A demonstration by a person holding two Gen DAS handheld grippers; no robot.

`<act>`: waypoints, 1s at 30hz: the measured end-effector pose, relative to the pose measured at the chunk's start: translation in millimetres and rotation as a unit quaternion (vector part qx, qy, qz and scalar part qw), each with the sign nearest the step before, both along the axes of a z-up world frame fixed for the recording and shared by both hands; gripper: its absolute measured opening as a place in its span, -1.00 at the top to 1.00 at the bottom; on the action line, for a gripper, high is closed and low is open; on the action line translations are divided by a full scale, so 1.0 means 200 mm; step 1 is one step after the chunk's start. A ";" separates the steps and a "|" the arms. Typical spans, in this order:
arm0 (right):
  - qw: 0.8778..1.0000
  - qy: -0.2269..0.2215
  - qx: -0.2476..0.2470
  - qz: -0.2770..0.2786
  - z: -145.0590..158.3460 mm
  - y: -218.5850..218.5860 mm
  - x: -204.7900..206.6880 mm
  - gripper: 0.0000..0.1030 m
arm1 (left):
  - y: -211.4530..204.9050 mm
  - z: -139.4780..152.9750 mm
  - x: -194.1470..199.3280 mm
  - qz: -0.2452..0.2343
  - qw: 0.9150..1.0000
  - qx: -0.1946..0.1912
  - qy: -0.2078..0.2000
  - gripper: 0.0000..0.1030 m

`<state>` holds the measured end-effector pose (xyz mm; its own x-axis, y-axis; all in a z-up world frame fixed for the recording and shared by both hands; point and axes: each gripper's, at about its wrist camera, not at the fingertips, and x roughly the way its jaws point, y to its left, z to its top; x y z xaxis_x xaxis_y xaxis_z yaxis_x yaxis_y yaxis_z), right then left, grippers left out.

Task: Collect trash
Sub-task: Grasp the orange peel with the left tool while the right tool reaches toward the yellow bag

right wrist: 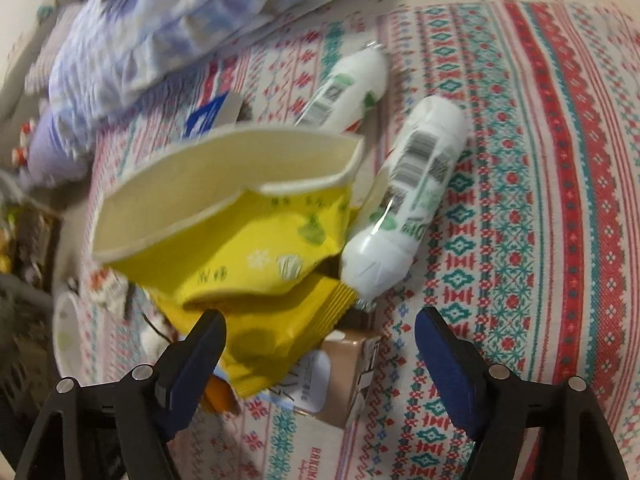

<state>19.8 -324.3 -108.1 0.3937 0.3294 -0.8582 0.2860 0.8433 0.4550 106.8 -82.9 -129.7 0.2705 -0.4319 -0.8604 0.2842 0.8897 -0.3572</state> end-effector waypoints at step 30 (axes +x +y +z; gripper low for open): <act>0.995 -0.065 -0.054 0.045 0.13 0.12 0.00 -0.60 | 0.02 0.07 -0.11 0.012 0.999 -0.021 0.027 0.69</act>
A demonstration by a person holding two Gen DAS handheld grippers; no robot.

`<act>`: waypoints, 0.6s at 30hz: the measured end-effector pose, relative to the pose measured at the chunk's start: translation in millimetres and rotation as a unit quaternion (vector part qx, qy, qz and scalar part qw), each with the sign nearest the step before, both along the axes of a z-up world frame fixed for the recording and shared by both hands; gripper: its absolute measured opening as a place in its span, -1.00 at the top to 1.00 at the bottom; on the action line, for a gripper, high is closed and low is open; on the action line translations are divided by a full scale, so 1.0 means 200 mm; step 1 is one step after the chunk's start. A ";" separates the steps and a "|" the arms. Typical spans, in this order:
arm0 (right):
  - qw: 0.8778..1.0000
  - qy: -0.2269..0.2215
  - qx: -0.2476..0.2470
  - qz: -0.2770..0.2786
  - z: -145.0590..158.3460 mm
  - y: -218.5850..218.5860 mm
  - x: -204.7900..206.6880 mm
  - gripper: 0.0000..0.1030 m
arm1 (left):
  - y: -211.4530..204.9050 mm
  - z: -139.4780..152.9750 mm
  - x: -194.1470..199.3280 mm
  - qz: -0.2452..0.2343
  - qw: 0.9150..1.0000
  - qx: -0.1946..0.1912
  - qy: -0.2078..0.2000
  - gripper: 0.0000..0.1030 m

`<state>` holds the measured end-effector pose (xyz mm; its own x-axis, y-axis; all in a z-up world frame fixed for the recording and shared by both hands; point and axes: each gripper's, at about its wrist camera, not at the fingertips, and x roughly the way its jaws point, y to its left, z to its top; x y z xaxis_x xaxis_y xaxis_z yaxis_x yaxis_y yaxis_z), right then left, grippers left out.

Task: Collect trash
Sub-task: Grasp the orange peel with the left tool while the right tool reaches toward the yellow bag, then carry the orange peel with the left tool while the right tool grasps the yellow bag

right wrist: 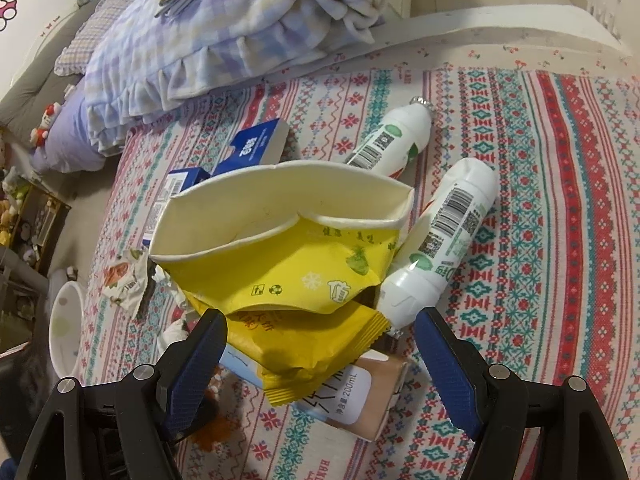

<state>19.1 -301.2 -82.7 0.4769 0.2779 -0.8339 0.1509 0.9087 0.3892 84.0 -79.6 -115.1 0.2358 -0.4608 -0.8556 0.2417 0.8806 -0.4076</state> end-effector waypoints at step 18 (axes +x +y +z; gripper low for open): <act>0.939 -0.111 -0.276 0.171 0.11 0.58 0.12 0.60 | 0.49 0.19 0.03 0.051 0.996 -0.022 -0.066 0.68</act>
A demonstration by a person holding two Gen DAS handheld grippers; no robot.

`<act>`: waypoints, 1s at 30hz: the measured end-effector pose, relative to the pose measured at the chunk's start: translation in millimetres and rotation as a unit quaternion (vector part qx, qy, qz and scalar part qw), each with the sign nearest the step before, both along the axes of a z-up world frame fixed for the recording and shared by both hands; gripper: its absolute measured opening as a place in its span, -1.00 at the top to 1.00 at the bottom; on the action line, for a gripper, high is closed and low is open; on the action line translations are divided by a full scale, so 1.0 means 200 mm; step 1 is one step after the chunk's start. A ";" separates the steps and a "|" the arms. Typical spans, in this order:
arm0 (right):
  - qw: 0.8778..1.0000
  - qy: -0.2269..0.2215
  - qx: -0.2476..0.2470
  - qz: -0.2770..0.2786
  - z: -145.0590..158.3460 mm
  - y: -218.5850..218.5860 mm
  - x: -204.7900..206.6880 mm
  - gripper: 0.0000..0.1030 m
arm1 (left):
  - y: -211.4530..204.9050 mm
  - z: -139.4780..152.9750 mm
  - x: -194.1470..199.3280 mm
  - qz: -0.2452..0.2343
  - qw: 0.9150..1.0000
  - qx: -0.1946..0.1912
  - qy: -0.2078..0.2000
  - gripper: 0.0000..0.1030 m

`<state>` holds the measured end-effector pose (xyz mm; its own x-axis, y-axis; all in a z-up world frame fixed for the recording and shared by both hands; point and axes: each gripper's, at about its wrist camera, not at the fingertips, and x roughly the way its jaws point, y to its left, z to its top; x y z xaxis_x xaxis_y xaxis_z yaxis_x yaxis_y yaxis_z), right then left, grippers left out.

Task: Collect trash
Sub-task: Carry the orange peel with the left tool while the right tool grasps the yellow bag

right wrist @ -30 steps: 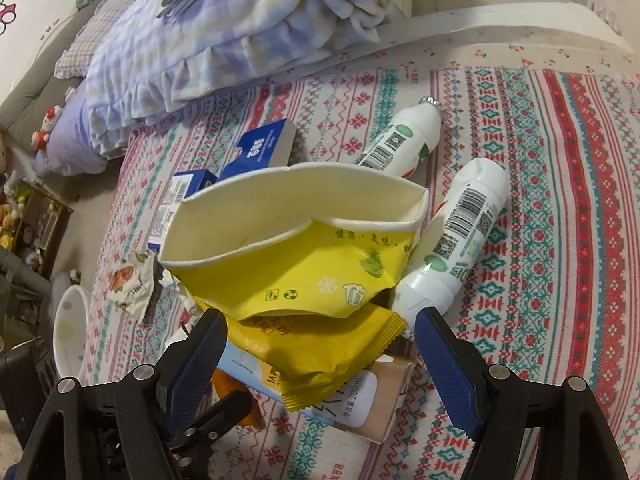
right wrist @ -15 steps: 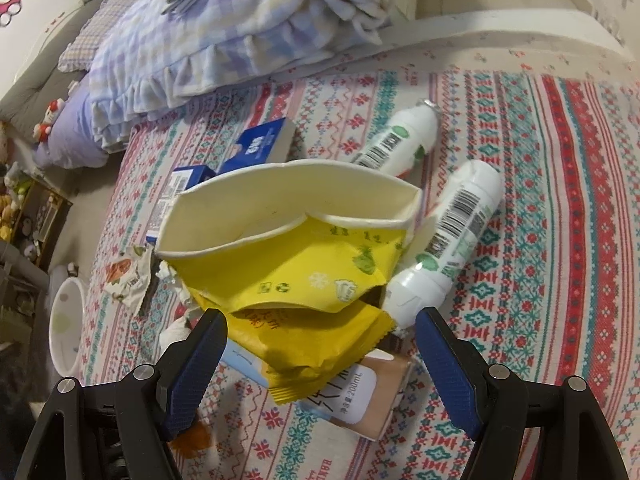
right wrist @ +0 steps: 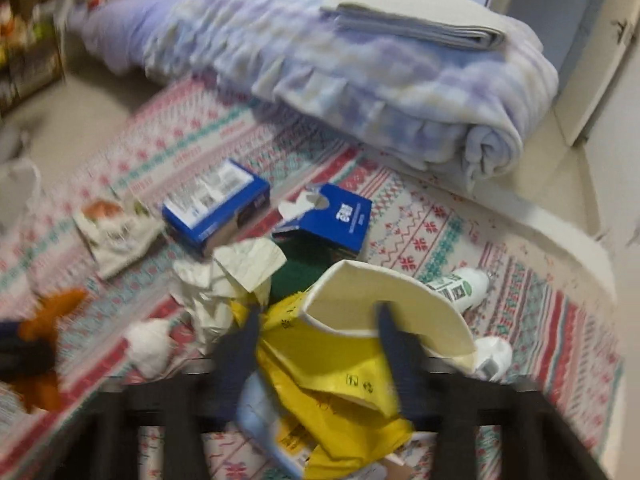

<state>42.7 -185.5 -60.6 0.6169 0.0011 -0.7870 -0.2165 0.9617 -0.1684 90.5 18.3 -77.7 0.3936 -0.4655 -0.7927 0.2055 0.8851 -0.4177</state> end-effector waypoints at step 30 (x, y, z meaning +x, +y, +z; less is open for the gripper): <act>0.973 -0.151 0.170 0.031 0.47 0.45 -0.12 0.95 | 1.31 -0.01 0.13 0.245 0.968 -0.050 0.023 0.69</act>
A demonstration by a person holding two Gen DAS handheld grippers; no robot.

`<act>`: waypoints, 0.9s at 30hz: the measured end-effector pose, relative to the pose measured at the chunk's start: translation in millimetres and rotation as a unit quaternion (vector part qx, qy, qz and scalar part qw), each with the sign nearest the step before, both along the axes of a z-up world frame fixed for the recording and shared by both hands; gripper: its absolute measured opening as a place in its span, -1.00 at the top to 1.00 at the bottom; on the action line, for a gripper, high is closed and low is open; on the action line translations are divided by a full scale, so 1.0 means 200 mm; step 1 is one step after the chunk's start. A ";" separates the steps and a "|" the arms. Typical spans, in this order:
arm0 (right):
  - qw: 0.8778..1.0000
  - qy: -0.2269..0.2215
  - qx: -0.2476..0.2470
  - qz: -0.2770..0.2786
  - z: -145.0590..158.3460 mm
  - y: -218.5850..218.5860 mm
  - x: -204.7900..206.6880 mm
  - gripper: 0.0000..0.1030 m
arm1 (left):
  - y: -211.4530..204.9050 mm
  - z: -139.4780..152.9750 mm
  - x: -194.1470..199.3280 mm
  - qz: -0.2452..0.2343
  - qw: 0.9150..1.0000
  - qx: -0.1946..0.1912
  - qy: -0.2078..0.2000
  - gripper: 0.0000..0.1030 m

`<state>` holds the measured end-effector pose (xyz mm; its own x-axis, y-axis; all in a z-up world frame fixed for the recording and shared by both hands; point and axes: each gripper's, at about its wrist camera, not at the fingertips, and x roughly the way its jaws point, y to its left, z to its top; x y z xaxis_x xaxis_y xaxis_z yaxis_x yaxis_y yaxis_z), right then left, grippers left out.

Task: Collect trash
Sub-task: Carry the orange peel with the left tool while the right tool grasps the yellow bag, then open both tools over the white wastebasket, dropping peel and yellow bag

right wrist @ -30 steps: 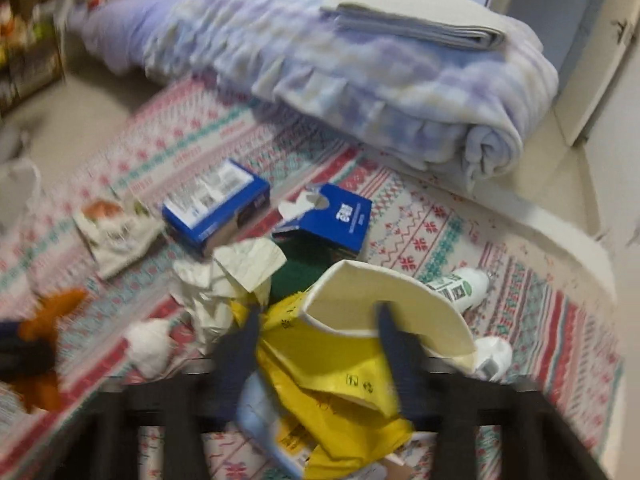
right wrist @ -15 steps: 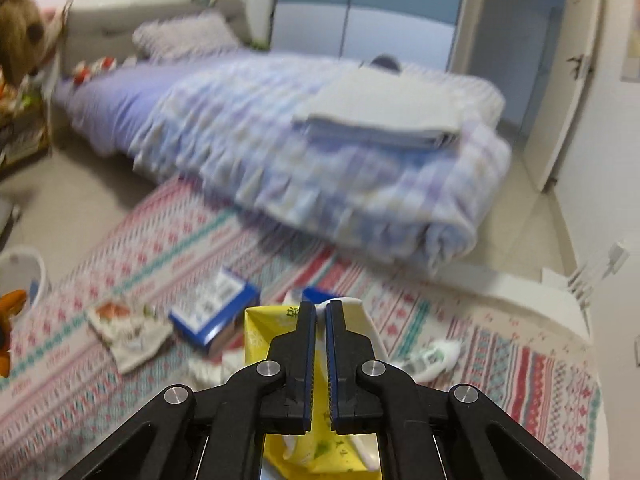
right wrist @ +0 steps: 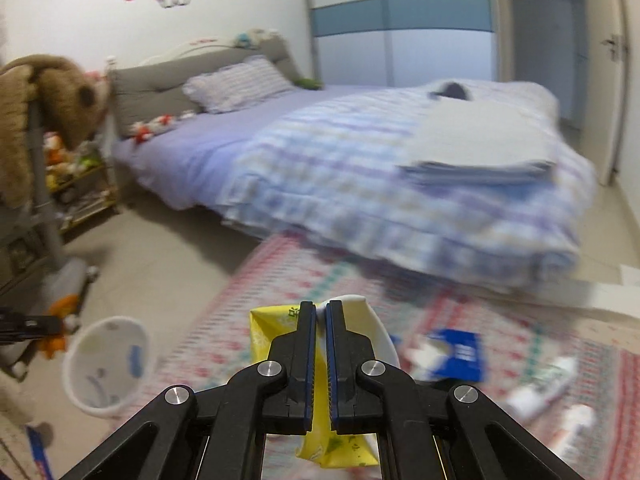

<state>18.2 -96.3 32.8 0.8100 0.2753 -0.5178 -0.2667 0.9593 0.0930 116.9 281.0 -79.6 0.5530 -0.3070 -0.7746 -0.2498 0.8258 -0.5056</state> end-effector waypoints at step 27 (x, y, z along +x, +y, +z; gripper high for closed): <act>0.980 0.094 0.049 0.169 -0.33 1.21 0.30 0.96 | 0.43 -0.35 0.03 0.127 0.987 -0.025 0.090 -0.14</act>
